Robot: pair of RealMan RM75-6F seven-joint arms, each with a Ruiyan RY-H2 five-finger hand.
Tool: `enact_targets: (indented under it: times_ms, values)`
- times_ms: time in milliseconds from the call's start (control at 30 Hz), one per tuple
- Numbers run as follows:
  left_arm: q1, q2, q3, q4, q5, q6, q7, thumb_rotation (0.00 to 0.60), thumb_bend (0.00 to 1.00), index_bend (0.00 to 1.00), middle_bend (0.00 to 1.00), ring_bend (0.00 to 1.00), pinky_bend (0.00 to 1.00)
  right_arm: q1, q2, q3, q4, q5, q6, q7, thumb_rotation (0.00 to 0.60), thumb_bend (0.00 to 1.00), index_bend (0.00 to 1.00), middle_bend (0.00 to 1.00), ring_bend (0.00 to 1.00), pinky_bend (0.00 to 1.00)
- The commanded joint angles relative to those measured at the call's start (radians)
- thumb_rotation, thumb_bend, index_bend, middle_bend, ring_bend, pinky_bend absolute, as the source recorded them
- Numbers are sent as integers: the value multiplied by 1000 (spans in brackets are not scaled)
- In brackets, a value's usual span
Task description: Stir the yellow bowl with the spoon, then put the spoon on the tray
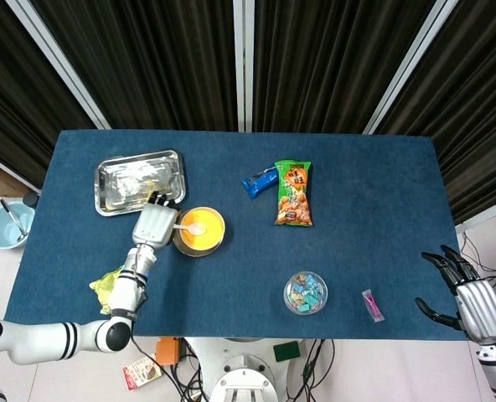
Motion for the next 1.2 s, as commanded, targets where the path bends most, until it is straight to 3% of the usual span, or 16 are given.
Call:
enact_targets:
  times_ms: [33, 667, 1000, 1200]
  values:
    - [-1, 1, 2, -1, -3, -1, 3, 600, 355, 501, 310, 170, 141, 0, 0, 0, -1, 1, -1, -1, 600, 246, 172, 217, 78, 188]
    - [-7, 16, 9, -20, 11, 27, 34, 600, 384, 566, 354, 191, 144, -5, 0, -1, 4, 3, 8, 4, 600, 245, 172, 217, 78, 188]
    - [-66, 40, 63, -80, 61, 83, 286, 600, 414, 589, 468, 281, 187, -6, -3, -3, 10, 6, 7, 10, 600, 245, 172, 217, 78, 188]
    - [-115, 28, 68, -100, 27, 86, 436, 600, 417, 595, 510, 297, 188, -6, -7, -3, 18, 7, 8, 15, 600, 245, 172, 217, 78, 188]
